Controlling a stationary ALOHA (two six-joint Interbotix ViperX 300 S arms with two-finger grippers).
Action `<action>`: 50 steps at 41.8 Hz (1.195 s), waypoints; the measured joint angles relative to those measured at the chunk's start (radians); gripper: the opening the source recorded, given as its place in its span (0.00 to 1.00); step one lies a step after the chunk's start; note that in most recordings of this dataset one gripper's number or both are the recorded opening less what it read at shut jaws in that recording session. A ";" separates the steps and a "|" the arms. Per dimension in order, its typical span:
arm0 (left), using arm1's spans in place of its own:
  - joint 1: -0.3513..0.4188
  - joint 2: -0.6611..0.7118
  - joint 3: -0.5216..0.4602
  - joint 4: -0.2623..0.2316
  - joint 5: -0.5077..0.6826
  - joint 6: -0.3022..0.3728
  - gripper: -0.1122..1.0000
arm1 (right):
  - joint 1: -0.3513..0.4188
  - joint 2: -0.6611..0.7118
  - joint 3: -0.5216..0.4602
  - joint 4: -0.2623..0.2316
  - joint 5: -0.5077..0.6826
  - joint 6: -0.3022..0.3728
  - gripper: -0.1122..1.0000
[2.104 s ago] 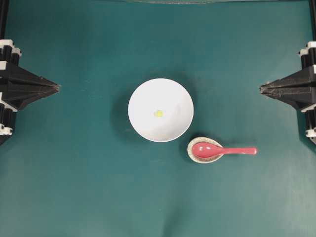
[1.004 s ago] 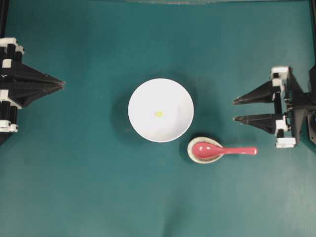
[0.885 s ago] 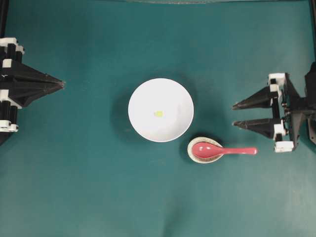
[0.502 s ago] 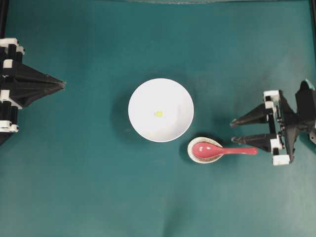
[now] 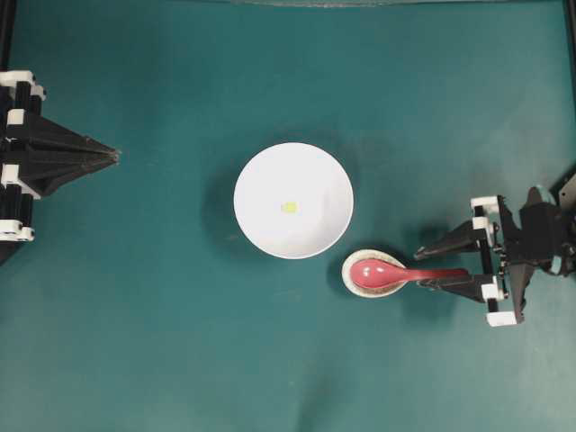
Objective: Scoop the yellow hexagonal prism block from the bowl with a spoon using the right arm.
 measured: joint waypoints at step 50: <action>0.000 0.000 0.000 -0.002 0.025 0.000 0.10 | 0.023 0.092 -0.025 0.023 0.028 0.000 0.31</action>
